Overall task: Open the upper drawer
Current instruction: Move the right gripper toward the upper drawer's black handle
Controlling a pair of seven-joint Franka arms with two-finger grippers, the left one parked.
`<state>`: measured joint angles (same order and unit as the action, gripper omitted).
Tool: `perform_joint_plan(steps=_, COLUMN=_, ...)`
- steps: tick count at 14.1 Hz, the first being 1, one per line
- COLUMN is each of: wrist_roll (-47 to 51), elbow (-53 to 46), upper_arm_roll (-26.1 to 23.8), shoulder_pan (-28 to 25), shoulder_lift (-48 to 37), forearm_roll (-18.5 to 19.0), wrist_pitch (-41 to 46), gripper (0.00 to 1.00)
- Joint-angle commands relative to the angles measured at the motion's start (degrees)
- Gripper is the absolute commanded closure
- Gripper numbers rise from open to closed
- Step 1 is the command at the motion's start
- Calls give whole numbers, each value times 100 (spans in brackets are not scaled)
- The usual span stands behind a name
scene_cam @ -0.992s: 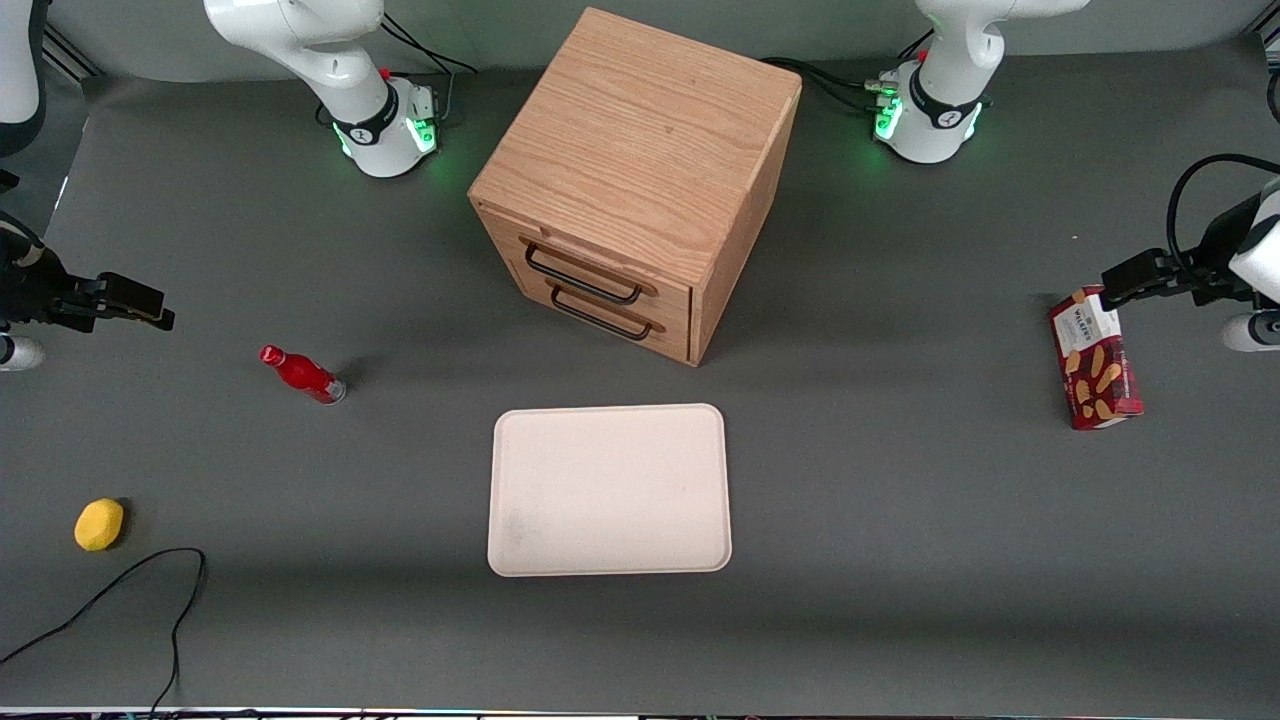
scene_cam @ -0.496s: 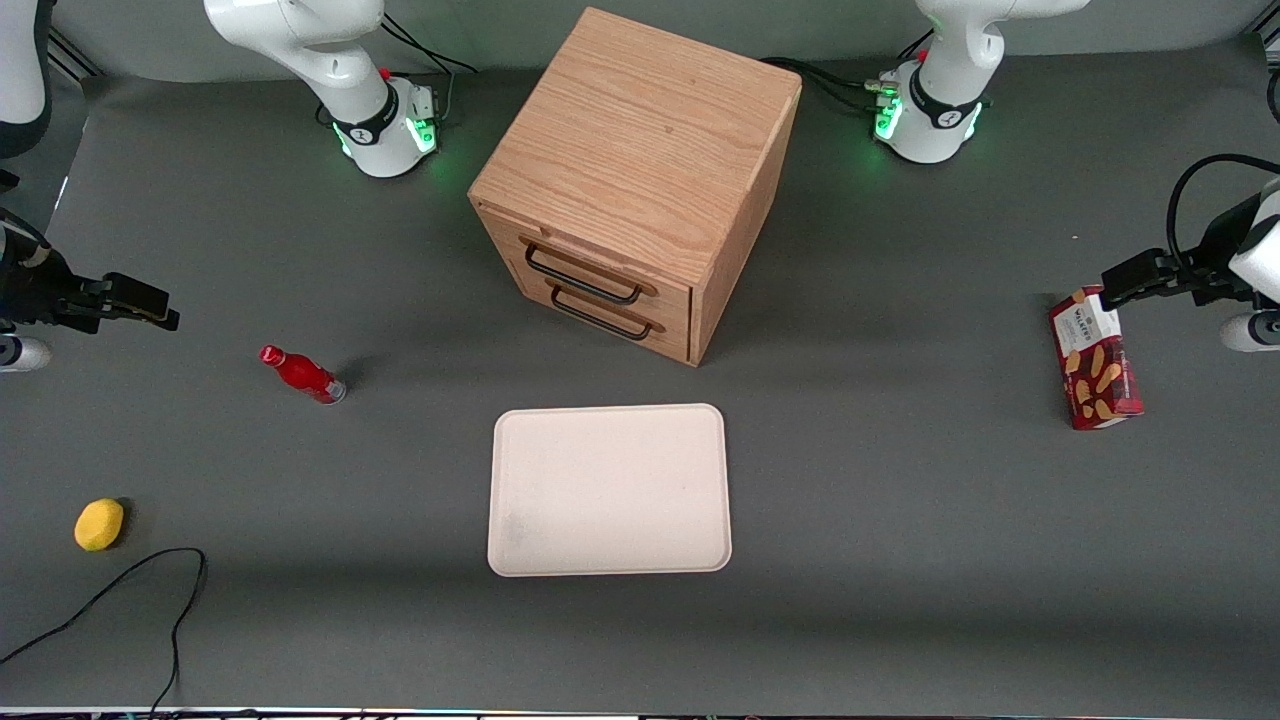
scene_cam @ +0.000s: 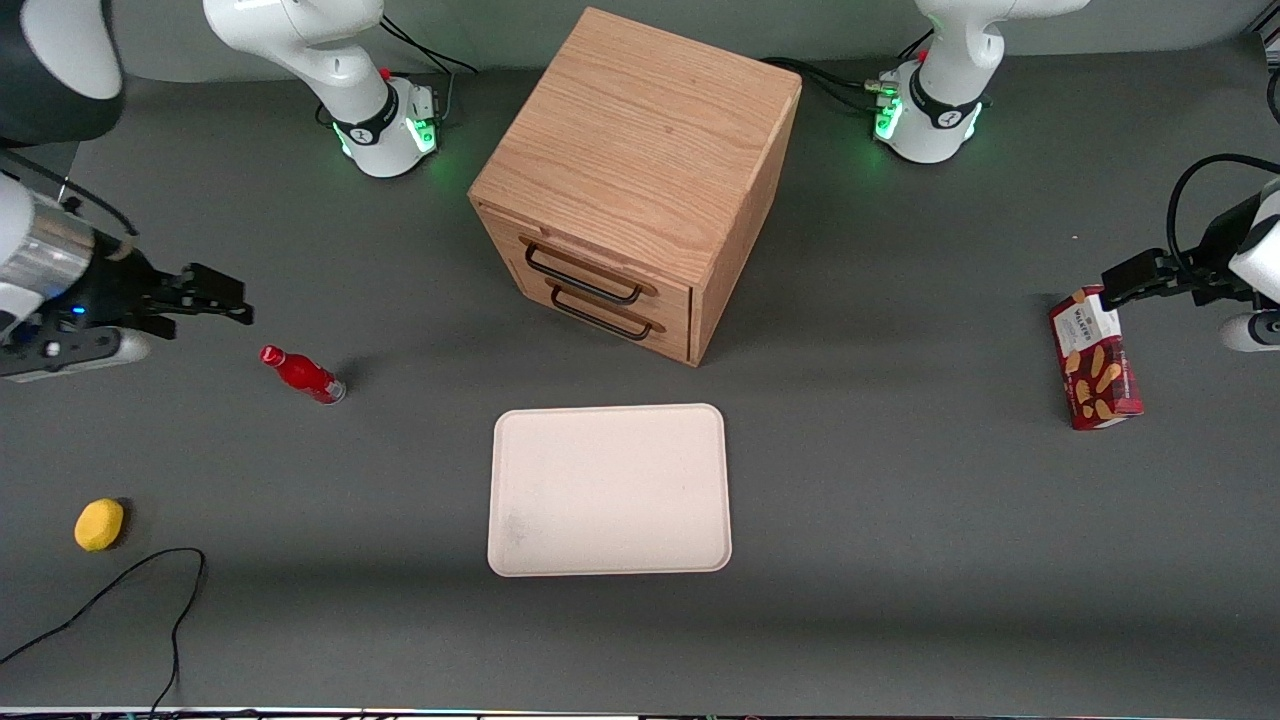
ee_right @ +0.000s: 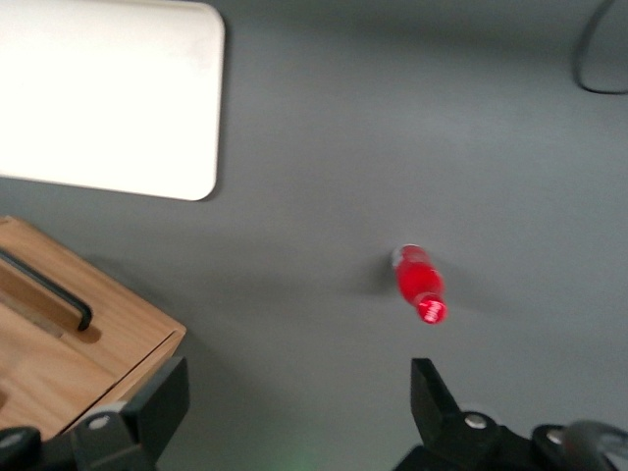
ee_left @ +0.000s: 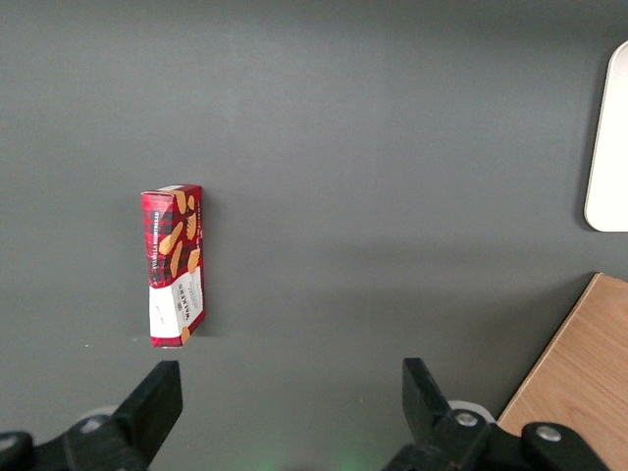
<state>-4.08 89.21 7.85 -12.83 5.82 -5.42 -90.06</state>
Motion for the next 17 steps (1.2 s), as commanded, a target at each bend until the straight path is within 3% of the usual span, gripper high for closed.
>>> perform_joint_plan(steps=1, wrist_roll=-31, elbow=-194, upper_arm_roll=59, shoulder_pan=-298, shoulder_lift=340, forearm_roll=-152, wrist_pitch=-90, gripper=0)
perform_joint_plan(steps=5, wrist_roll=-549, elbow=-194, upper_arm_roll=50, shoulder_pan=-651, shoulder_lift=709, forearm_roll=-239, wrist_pitch=-486, gripper=0)
perform_joint_plan(steps=8, wrist_roll=-1022, elbow=-211, upper_arm_roll=32, shoulder_pan=-651, shoulder_lift=903, forearm_roll=-889, wrist_pitch=-486, gripper=0)
perform_joint_plan(steps=17, wrist_roll=-2071, elbow=-809, upper_arm_roll=-169, shoulder_pan=-1002, shoulder_lift=1412, forearm_roll=-934, wrist_pitch=-416, gripper=0)
